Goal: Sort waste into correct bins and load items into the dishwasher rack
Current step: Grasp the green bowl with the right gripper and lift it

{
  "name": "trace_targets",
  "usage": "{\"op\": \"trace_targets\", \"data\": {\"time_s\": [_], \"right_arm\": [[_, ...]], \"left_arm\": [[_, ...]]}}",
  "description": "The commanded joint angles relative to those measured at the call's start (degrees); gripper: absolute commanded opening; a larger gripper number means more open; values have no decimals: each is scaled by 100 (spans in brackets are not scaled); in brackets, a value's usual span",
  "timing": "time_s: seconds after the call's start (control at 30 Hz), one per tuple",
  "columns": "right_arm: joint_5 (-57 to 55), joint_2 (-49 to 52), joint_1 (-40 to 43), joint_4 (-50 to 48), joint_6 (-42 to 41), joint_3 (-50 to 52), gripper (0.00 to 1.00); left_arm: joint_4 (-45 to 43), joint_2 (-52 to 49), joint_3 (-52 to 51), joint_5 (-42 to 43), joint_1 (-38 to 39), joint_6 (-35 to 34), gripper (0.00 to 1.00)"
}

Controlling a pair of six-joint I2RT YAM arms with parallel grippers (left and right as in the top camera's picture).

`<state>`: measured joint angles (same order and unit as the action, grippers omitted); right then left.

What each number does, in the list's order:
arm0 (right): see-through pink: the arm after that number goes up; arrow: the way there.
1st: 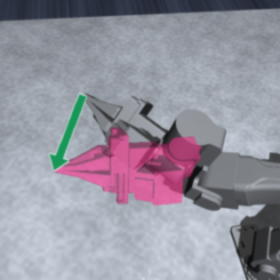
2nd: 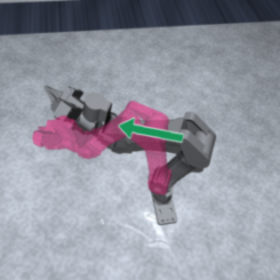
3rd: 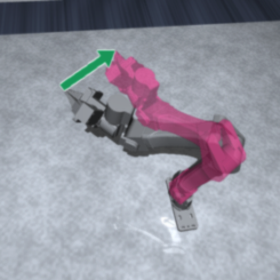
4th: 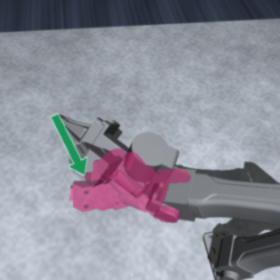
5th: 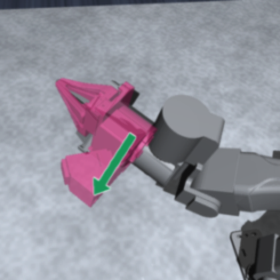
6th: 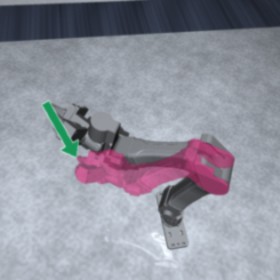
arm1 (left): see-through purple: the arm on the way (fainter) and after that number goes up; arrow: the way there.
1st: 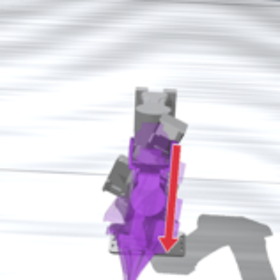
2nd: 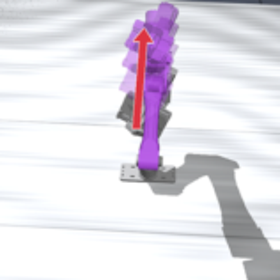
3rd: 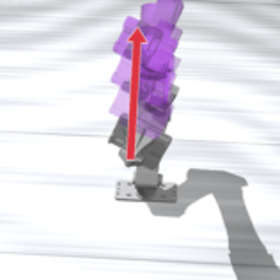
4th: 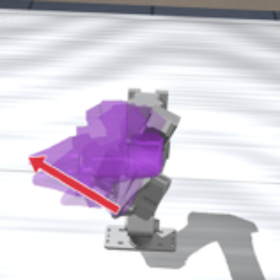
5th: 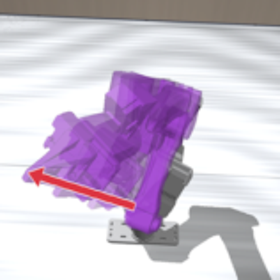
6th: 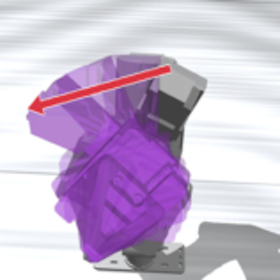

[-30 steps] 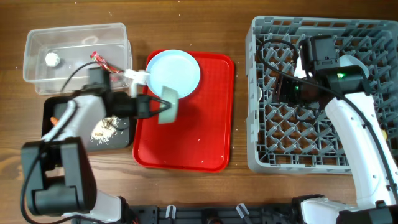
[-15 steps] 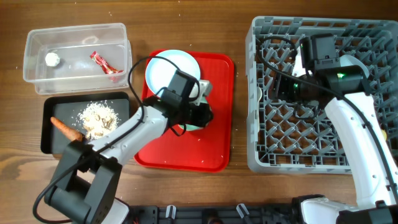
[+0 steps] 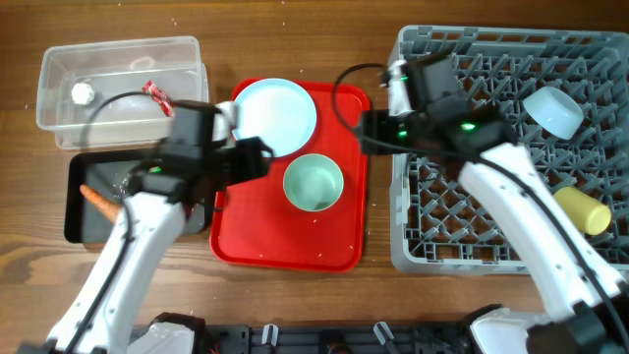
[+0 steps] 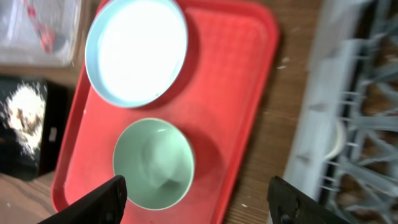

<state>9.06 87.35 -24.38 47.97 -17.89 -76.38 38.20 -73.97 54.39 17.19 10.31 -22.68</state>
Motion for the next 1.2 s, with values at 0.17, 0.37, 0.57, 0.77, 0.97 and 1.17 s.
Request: {"op": "trace_targets", "data": {"time_s": [0.17, 0.37, 0.57, 0.77, 0.97, 1.17], "right_arm": [[308, 1572, -551, -63, -520, -2, 73], [651, 2457, -638, -39, -520, -2, 37], [332, 2503, -564, -87, -800, -15, 3], [-33, 1694, -140, 11, -693, -46, 4], [-1563, -356, 769, -247, 26, -46, 4], [-5337, -1001, 1375, -831, 74, -44, 4]], "left_arm": [[881, 219, -46, -442, -1543, -11, 81], [901, 219, -46, -442, -1655, -11, 84], [905, 219, -46, -442, -1655, -11, 84], [916, 219, -46, -439, -1655, -11, 85], [920, 219, -46, -442, -1655, -11, 84], [916, 219, -46, -442, -1655, -11, 85]]}}
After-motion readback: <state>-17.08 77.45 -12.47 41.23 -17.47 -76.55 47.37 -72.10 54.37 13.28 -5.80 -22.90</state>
